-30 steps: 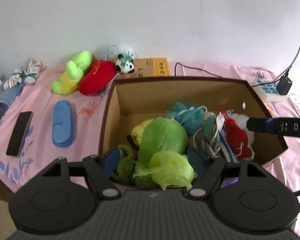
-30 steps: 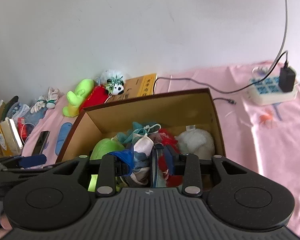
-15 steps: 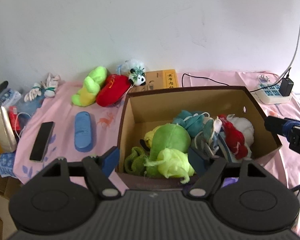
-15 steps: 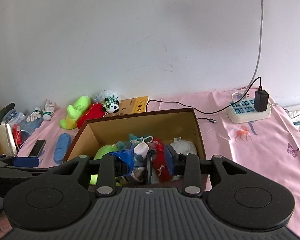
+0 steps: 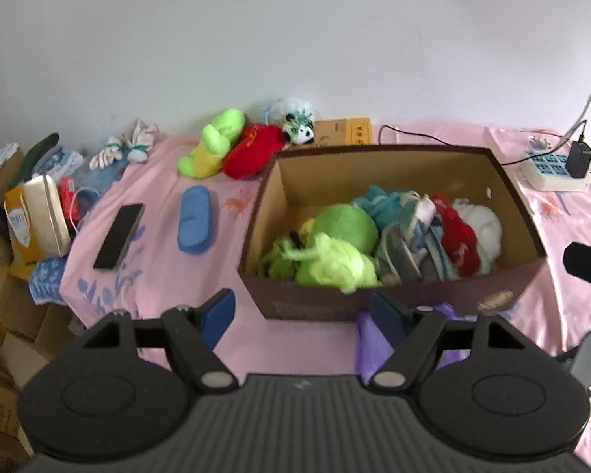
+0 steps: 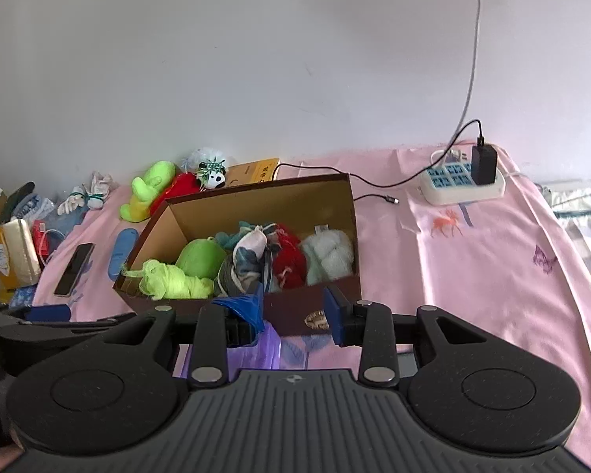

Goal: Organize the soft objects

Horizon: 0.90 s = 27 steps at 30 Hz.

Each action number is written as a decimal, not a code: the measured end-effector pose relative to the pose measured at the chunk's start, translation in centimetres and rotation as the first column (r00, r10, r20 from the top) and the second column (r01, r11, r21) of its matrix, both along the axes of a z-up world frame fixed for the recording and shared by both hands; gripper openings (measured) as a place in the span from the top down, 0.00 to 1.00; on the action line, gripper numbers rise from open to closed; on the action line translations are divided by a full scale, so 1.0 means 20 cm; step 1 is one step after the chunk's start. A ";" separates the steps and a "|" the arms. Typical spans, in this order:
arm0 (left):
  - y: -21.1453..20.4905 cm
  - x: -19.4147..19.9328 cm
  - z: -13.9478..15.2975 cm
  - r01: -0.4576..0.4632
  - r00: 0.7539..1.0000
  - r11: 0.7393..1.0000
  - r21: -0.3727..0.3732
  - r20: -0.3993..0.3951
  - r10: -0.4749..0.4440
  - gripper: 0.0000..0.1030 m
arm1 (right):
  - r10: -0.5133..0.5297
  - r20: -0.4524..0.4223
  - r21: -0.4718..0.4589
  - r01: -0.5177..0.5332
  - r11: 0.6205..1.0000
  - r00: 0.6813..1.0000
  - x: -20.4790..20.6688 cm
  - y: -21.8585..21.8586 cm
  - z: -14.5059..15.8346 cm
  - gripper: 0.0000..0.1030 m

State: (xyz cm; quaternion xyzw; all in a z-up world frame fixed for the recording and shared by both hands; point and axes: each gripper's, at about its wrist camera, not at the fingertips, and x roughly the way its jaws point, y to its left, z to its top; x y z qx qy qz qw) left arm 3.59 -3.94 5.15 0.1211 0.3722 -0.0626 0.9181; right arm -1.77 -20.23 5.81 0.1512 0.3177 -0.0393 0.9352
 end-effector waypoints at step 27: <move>-0.31 -0.36 -0.14 0.036 0.991 0.998 0.054 -0.127 -0.029 0.23 | 0.002 -0.209 -0.031 -0.009 0.999 0.978 -0.23 -0.27 -0.14 0.83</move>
